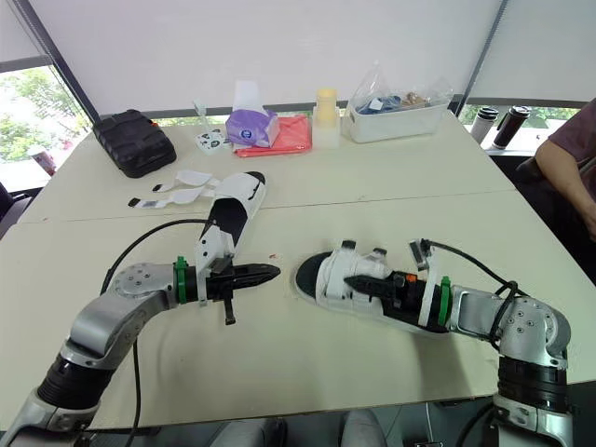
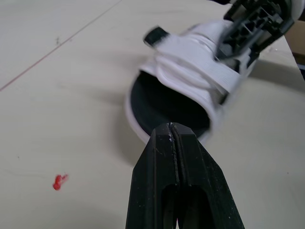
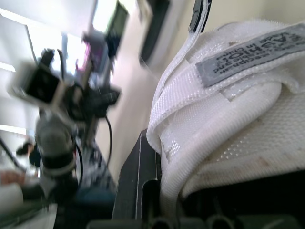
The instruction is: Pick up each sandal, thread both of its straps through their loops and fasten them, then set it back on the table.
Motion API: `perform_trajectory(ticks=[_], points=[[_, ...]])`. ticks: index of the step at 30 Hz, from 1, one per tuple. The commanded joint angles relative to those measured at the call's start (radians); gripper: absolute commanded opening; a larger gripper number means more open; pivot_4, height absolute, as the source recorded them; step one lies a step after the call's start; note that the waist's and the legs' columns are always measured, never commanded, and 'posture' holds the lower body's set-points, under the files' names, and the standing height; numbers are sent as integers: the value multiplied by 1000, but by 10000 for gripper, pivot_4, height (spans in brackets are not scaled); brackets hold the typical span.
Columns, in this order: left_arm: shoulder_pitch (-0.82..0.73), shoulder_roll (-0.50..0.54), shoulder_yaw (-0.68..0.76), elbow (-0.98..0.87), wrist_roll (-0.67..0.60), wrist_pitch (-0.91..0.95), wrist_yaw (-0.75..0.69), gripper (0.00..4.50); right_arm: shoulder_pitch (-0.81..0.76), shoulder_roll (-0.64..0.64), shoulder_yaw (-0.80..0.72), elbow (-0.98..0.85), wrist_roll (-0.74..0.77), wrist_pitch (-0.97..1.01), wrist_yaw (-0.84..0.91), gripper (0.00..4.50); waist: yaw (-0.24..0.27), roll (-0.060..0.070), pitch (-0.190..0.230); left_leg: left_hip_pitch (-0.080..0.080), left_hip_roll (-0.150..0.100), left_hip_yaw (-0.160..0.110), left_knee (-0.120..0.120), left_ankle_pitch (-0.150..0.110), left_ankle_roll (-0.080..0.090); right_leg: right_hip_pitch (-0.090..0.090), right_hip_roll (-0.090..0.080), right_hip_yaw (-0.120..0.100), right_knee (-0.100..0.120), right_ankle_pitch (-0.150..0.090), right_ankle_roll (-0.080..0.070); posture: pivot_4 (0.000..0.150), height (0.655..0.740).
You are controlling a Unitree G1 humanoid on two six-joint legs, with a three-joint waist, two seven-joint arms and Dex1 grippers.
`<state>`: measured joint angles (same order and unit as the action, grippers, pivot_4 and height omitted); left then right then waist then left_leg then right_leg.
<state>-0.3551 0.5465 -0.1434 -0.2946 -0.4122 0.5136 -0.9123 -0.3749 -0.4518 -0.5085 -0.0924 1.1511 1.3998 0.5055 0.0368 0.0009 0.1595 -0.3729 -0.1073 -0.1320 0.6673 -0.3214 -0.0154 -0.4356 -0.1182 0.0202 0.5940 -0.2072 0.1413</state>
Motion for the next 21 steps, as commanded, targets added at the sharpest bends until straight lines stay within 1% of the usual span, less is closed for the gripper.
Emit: perform_trajectory(ticks=[1, 5, 8, 10, 12, 13, 15, 16, 19, 21], points=[[-22, -6, 17, -5, -10, -13, 1, 0, -75, 56, -120, -28, 6, -171, -165, 259, -1, 0, 0, 0, 0, 0, 0, 0, 0, 0, 0, 0, 0, 0, 0, 1500, 7400], [-43, -25, 17, 15, -17, -11, 6, 0, -200, 146, -160, 38, -204, -503, -424, 259, -7, 0, 0, -1, 0, 1, 0, 1, -1, -3, 0, 1, 2, 0, 0, 1500, 7400], [-52, -39, 17, 35, -17, -14, 8, 0, -280, 174, -161, 152, -303, -683, -508, 259, -8, 0, 0, -2, 0, 2, 0, 1, -1, -4, 0, 2, 2, 0, 0, 1500, 7400], [-62, -51, 16, 57, -12, -21, 13, 0, -360, 171, -161, 319, -365, -805, -536, 259, -25, 0, 0, -2, 0, 2, 0, 1, -1, -5, 0, 2, 3, 0, 0, 1500, 7400], [-66, -59, 16, 74, -5, -30, 19, 0, -427, 163, -145, 470, -401, -902, -484, 259, -36, 1, 0, -2, 0, 3, 0, 1, -1, -4, 0, 3, 3, 0, 0, 1500, 7400], [-64, -58, 17, 75, 0, -32, 22, 0, -473, 157, -144, 581, -424, -965, -473, 259, -45, 1, 0, -2, 0, 4, 0, 1, -1, -5, 0, 3, 3, 0, 0, 1500, 7400], [-59, -55, 17, 71, 5, -35, 28, 0, -537, 146, -157, 746, -445, -1048, -468, 259, -60, 1, 1, -1, 0, 4, -1, 1, -1, -5, 1, 3, 3, 0, -1, 1500, 7400], [-54, -52, 15, 64, 8, -37, 30, 0, -564, 138, -163, 819, -450, -1078, -458, 259, -64, 2, 1, -1, 1, 5, -1, 1, -1, -6, 1, 4, 4, 0, -1, 1500, 7400], [-44, -50, 17, 49, 9, -34, 40, 0, -616, 119, -185, 959, -442, -1132, -445, 259, -78, 2, 1, -2, 1, 5, -2, 1, -1, -6, 1, 4, 4, -1, -3, 1500, 7400], [-38, -51, 18, 42, 11, -32, 49, 0, -639, 110, -193, 1021, -442, -1164, -444, 9173, -81, 2, 1, -2, 1, 5, -1, 1, -1, -6, 1, 5, 4, -1, -3, 1500, 7400]])
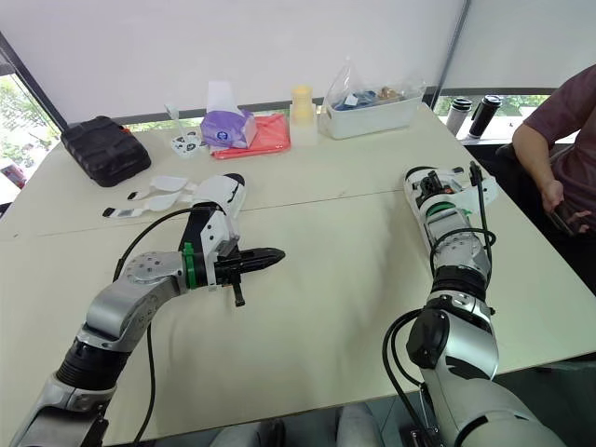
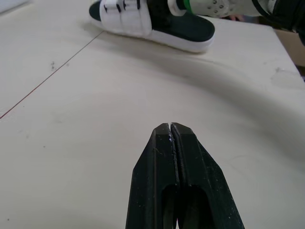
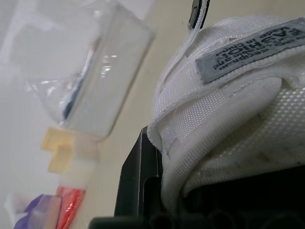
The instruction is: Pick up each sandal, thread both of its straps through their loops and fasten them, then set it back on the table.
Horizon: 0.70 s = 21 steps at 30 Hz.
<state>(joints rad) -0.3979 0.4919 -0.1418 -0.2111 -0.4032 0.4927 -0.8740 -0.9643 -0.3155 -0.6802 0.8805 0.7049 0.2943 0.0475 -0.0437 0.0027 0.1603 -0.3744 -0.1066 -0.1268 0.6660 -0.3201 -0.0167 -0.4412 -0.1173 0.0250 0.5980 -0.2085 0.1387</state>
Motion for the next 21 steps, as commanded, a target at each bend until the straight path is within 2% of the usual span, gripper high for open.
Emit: perform_trajectory(ticks=[1, 7, 8, 12, 21], points=[[7, 3, 15, -45, 5, -13, 15, 0, -55, -31, -23, 69, 1, -74, 14, 13030, 0, 0, 0, 0, 0, 0, 0, 0, 0, 0, 0, 0, 0, 0, 0, 1500, 7400], [21, -1, 11, -57, -4, -6, 24, 0, -46, -41, 2, 105, -31, -93, 12, 42480, 0, 0, 0, 0, 0, 0, 0, 0, 0, 0, 0, 0, 0, 0, 0, 1500, 7400], [22, -1, 10, -57, -5, -6, 24, 0, -41, -40, 11, 100, -39, -91, 11, 44185, 0, 0, 0, 0, 0, 0, 0, 0, 0, 0, 0, 0, 0, 0, 0, 1500, 7400], [15, 4, 10, -44, -5, -9, 12, 0, 52, -14, 83, -52, -84, -16, -23, 44185, 3, 0, 0, 0, 0, 0, 1, 0, 0, 1, 0, 0, 0, 0, 0, 1500, 7400], [9, 2, 11, -10, 2, -22, -1, 0, 419, 114, 148, -783, 30, 278, -180, 44185, 8, 2, -2, 0, 0, -1, 1, 0, 0, 0, 0, 0, 1, 0, 0, 1500, 7400]])
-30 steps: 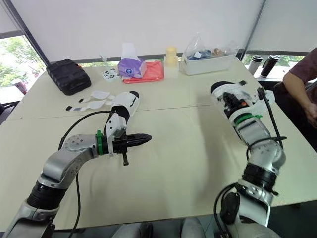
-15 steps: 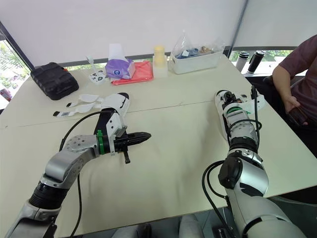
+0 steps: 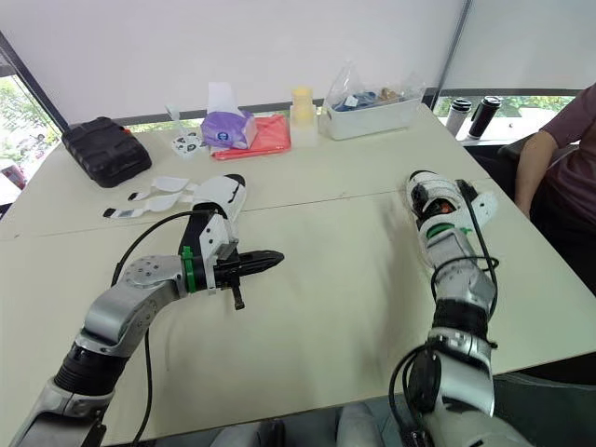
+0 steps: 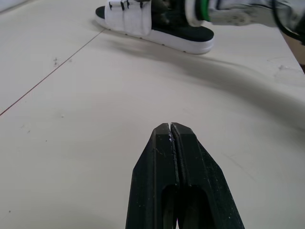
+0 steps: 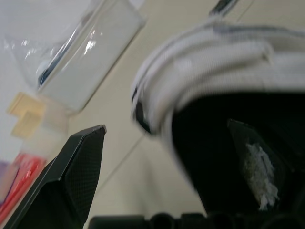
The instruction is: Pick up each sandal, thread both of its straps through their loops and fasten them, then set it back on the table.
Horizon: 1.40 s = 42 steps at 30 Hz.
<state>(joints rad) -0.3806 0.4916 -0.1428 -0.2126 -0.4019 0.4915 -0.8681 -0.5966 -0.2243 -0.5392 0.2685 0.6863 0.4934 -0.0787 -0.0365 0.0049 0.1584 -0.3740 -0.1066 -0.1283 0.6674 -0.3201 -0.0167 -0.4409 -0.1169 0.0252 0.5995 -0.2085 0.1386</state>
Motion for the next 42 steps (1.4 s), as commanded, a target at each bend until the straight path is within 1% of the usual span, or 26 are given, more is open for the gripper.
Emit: perform_trajectory(ticks=[1, 4, 7, 9, 12, 14, 16, 18, 21, 24, 26, 28, 32, 36, 42], points=[[-8, 3, 11, -6, 1, -23, -9, 0, 73, 33, 8, -220, 63, 100, -71, 44185, 0, 0, 0, 0, 0, 0, 0, 0, 0, 0, 0, 0, 0, 0, 0, 1500, 7400], [-4, 4, 8, 9, 6, -34, -18, 0, 156, 51, 34, -395, 84, 161, -112, 44185, 1, 1, 0, 1, 0, 0, 0, 0, 0, 0, 0, 0, 2, 0, 0, 1500, 7400], [-7, 1, 14, 30, 7, -40, -19, 0, 213, 70, 36, -522, 115, 193, -157, 44185, 1, 1, -1, 1, 0, 0, 0, 0, -1, -1, 0, 0, 3, 0, 0, 1500, 7400], [-9, -5, 15, 43, 5, -42, -17, 0, 224, 71, 45, -538, 118, 197, -150, 44185, 1, 1, -1, 1, 0, 1, 0, 0, -1, -1, 0, 1, 3, 0, 0, 1500, 7400], [-9, -14, 5, 54, 7, -48, -20, 0, 201, 64, 56, -478, 96, 187, -139, 44185, 1, 1, -1, 1, 0, 2, 1, 0, 0, -1, 0, 1, 4, 0, 0, 1500, 7400], [-12, -11, 4, 57, 13, -54, -22, 0, 179, 50, 51, -470, 103, 194, -141, 44185, 1, 1, -1, 2, 0, 2, 1, 0, 0, -1, 0, 1, 5, 0, 0, 1500, 7400], [-14, -8, 18, 62, 20, -62, -15, 0, 199, 8, 74, -510, 76, 198, -111, 44185, 2, 1, -1, 1, 0, 2, 1, 1, -1, -1, 0, 1, 5, 0, 0, 1500, 7400], [-13, -5, 30, 65, 26, -69, -7, 0, 249, -60, 141, -562, 4, 190, -57, 44185, 9, 1, -1, 1, 0, 2, 0, 1, -1, -1, 0, 1, 5, 0, 0, 1500, 7400], [-4, 3, 46, 60, 36, -76, 10, 0, 313, -133, 235, -649, -42, 173, 46, 44185, 20, 1, -1, 1, 0, 2, 0, 0, 0, -1, 0, 1, 4, 0, 0, 1500, 7400], [-2, 5, 81, 70, 50, -95, 53, 0, 325, -201, 348, -716, -112, 144, 146, 44185, 18, 1, -1, 2, 0, 4, 1, 0, 0, -2, 0, 1, 5, 0, 0, 1500, 7400], [-17, -6, 117, 98, 56, -111, 98, 0, 310, -247, 433, -713, -200, 99, 202, 44185, 19, 1, -1, 2, 0, 4, 1, 1, 0, -1, 0, 1, 5, 0, 0, 1500, 7400], [-37, -16, 143, 127, 60, -127, 133, 0, 289, -268, 483, -688, -263, 59, 233, 44185, 23, 1, -1, 3, 0, 4, 1, 1, -1, -1, 0, 1, 6, 0, 0, 1500, 7400], [-82, -40, 217, 163, 74, -145, 242, 0, 221, -256, 547, -576, -374, -35, 270, 44185, 27, 0, -1, 2, 0, 3, 3, 1, -1, -1, 0, 1, 7, 0, 0, 1500, 7400], [-76, -45, 236, 150, 80, -134, 290, 0, 195, -238, 561, -517, -424, -89, 298, 44185, 26, 0, -1, 2, 0, 3, 4, 1, -1, -1, 0, 1, 7, 0, 0, 1500, 7400], [-35, -47, 233, 111, 60, -127, 287, 0, 181, -207, 560, -474, -465, -121, 324, 44185, 24, 0, -1, 2, 0, 3, 4, 1, -1, -2, 0, 1, 7, 0, 0, 1500, 7400]])
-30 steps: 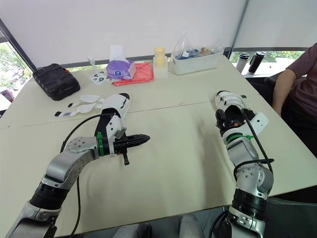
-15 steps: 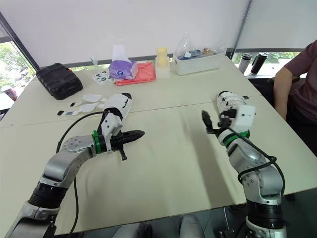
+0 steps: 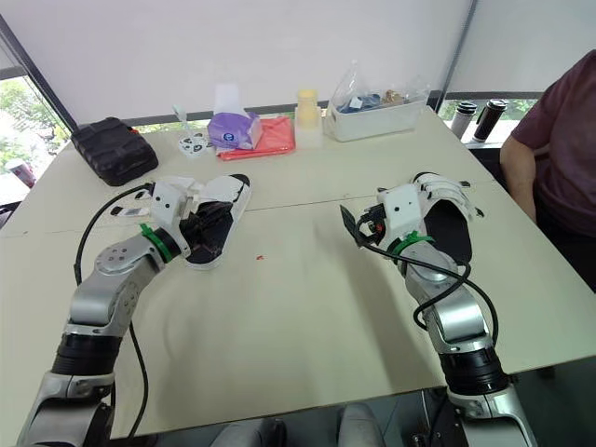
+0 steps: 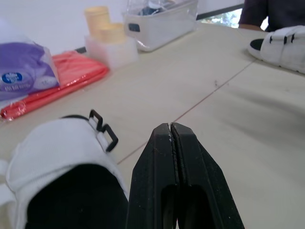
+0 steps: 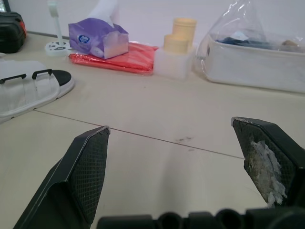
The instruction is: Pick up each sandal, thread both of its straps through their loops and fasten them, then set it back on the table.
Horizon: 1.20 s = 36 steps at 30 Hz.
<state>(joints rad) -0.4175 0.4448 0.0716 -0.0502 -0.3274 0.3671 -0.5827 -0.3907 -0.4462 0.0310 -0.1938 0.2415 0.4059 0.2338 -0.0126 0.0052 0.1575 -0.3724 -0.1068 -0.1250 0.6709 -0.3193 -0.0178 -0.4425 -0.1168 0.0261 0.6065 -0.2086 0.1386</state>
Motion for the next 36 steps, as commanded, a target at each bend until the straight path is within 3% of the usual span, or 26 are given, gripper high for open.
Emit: perform_trajectory(ticks=[1, 3, 10, 11, 18, 26, 36], points=[[3, -1, 20, -52, -18, -1, 1, 4034, -25, 19, -10, -8, -27, -36, 15, 45000, 0, 0, 0, 0, 0, 0, 0, 0, 0, 0, 0, 0, 0, 0, 0, 1500, 7400], [2, -4, 23, -53, -32, 6, -4, 8006, -25, 27, -8, -5, -39, -39, 20, 45000, 1, 0, 0, 0, 0, 0, 0, 0, 0, 0, 0, 0, 0, 0, 0, 1500, 7400], [1, 3, 26, -59, -46, 20, -8, 42128, -12, 49, -7, -14, -74, -38, 35, 45000, 1, 0, 0, -1, 0, 0, 3, 0, 0, 0, 0, 0, 4, 0, 0, 1500, 7400], [1, 5, 27, -58, -41, 17, -3, 44396, -10, 51, -9, -15, -77, -36, 35, 45000, 1, 0, 0, -1, 0, 0, 4, 0, 0, 0, 0, 0, 4, 0, 0, 1500, 7400], [-10, 33, 28, -46, -7, -13, 4, 44396, -1, 58, -17, -20, -87, -31, 48, 45000, 1, 0, 0, -1, 0, 0, 7, 0, 0, 0, 0, 0, 6, 0, 0, 1500, 7400], [-77, 201, -44, 90, 235, -246, -20, 44396, 1, 63, -15, -14, -99, -36, 59, 45000, 1, 0, 0, -1, 0, 0, 7, 0, 0, 0, 0, 0, 6, 0, 0, 1500, 7400], [-119, 276, -147, 272, 534, -472, 102, 44396, 5, 75, -18, -1, -115, -50, 70, 45000, 1, 0, 0, -1, 0, 0, 7, 0, 0, 0, 0, 0, 6, 0, 0, 1500, 7400]])
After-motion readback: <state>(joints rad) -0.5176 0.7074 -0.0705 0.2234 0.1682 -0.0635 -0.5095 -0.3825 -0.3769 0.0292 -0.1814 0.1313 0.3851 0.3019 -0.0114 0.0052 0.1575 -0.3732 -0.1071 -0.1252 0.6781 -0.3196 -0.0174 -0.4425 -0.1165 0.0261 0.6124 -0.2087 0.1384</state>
